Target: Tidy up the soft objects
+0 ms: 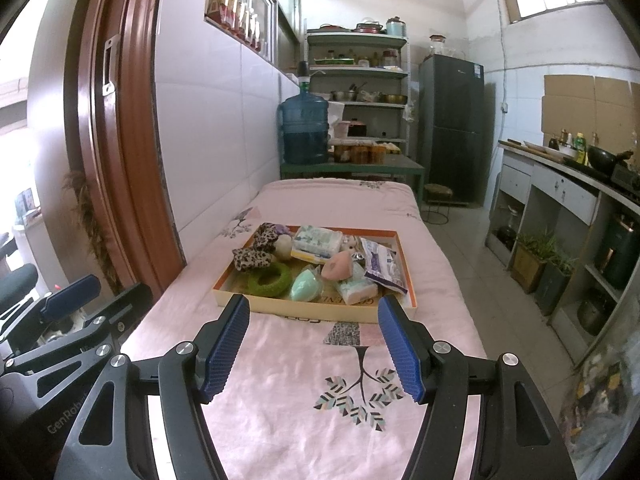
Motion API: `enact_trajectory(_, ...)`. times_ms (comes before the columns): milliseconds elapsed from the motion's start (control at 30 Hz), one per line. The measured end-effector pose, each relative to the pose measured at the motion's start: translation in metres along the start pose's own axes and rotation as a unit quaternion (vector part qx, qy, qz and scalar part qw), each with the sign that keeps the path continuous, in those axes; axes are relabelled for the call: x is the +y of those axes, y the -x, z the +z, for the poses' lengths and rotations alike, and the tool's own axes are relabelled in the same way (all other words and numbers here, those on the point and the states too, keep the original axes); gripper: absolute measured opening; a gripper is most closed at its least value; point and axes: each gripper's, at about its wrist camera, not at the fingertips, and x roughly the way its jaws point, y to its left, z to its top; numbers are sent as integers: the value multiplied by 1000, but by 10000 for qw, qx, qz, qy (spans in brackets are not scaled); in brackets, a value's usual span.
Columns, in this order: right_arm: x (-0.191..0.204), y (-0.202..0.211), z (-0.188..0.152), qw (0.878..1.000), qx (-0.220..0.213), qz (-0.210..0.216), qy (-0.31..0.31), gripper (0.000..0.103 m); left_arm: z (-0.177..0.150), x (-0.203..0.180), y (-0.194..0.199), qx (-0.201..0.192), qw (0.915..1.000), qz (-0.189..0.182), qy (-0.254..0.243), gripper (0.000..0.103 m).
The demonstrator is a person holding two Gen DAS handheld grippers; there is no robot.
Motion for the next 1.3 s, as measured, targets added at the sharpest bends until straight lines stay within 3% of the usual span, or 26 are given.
enact_trajectory(1300,0,-3,-1,10000,9,-8,7,69,2,1,0,33,10000,8,12,61)
